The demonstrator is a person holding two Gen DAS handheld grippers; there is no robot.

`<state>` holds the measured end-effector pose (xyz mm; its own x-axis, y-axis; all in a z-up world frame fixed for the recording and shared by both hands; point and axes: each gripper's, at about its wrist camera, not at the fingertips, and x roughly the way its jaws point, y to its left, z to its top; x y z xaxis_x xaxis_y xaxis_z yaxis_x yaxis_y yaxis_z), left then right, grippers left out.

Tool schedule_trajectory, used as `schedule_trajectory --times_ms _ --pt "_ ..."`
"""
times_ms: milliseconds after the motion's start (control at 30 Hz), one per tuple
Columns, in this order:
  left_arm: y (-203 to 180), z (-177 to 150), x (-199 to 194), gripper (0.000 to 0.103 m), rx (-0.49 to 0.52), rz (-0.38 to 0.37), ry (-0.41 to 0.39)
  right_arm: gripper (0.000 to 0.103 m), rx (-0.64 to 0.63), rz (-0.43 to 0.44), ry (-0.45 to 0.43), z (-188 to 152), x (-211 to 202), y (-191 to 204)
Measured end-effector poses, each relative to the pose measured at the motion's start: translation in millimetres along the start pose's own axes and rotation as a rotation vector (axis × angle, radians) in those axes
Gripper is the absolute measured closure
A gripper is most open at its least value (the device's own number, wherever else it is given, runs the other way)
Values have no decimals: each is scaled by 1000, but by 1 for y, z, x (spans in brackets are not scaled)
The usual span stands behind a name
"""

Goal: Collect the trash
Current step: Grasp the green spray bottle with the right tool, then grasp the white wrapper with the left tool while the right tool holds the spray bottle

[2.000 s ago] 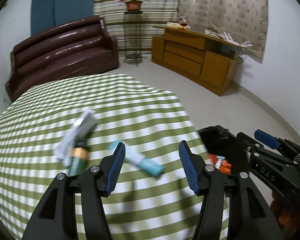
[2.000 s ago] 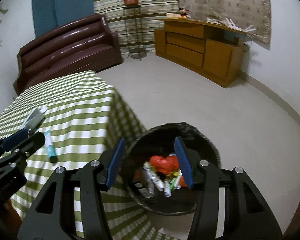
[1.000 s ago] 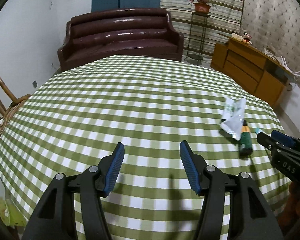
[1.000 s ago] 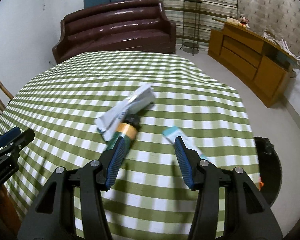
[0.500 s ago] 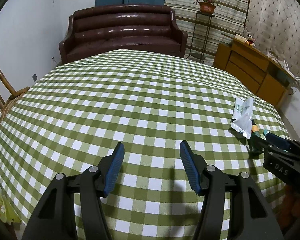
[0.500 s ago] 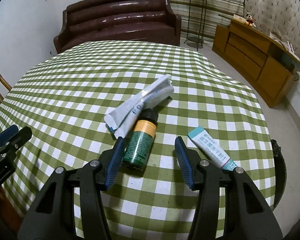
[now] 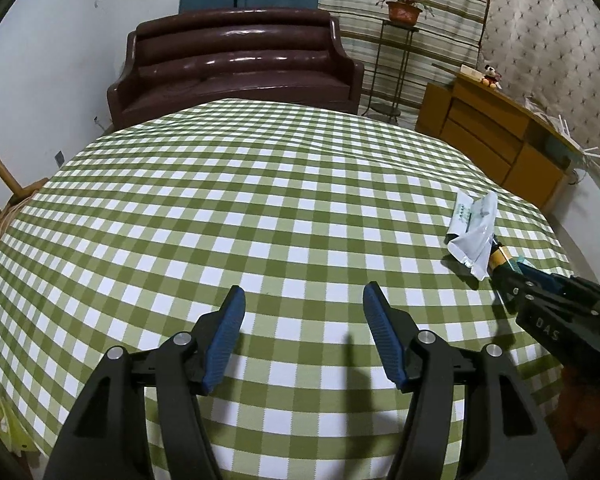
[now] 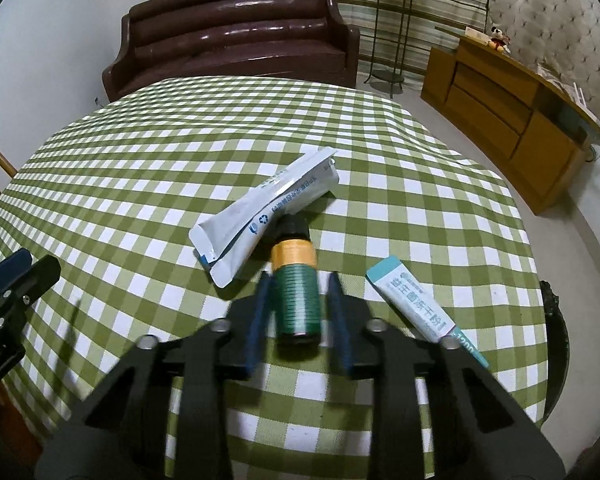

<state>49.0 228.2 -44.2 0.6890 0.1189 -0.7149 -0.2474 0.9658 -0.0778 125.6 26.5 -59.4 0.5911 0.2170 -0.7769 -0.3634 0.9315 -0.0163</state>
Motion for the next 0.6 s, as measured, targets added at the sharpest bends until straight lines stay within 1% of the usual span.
schedule_trajectory --times_ms 267,600 --pt "-22 4 0 43 30 -24 -9 80 22 -5 -37 -3 -13 -14" --pt "-67 15 5 43 90 -83 -19 80 89 -43 -83 1 -30 -61"
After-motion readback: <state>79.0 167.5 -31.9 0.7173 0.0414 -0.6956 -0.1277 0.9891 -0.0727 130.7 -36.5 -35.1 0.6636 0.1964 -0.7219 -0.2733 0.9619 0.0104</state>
